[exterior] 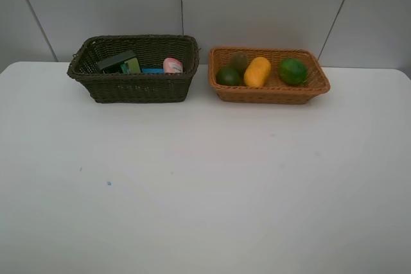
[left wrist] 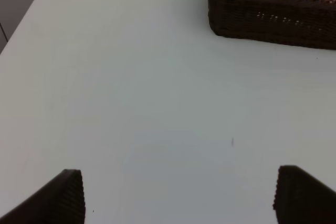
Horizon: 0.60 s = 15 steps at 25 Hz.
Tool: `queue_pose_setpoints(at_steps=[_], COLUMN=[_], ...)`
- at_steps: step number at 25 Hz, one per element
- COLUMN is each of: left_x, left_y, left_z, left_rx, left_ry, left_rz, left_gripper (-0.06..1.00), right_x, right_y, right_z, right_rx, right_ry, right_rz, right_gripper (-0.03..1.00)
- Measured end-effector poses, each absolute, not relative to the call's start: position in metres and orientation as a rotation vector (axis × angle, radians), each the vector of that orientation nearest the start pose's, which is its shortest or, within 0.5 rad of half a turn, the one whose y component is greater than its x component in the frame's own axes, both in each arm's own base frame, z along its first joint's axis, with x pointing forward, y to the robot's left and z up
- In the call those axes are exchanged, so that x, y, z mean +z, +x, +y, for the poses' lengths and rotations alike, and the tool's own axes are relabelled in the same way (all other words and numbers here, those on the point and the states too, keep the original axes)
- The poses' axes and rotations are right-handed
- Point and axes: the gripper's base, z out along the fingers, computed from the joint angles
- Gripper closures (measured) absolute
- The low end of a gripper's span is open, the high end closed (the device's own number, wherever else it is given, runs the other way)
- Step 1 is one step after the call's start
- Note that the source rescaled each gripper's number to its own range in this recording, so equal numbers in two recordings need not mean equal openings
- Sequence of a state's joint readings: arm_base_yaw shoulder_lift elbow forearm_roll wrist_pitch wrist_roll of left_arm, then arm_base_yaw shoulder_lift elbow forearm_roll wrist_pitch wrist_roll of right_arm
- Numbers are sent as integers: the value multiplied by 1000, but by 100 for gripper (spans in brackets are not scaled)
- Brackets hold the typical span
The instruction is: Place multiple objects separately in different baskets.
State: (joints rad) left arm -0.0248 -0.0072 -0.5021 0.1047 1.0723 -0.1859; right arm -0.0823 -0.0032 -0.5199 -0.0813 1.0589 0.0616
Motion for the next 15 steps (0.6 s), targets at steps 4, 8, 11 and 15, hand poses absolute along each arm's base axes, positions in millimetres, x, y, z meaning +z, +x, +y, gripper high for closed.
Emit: queue_pose_setpoints(at_steps=[4, 8, 11, 15], left_x=[277, 277, 277, 277], left_y=[-7, -7, -7, -7], left_z=[8, 8, 8, 8], left_rx=[-7, -7, -7, -8], left_ry=[-170, -170, -170, -170], left_rz=[2035, 2035, 2035, 2034], left_gripper=[4, 4, 4, 4], right_x=[283, 283, 283, 283], right_y=[-8, -8, -8, -8], right_z=[-6, -6, -6, -6], right_rx=[-110, -110, -110, -110], right_ry=[150, 150, 150, 150], right_rz=[2013, 2013, 2013, 2013], right_gripper=[-3, -3, -3, -3])
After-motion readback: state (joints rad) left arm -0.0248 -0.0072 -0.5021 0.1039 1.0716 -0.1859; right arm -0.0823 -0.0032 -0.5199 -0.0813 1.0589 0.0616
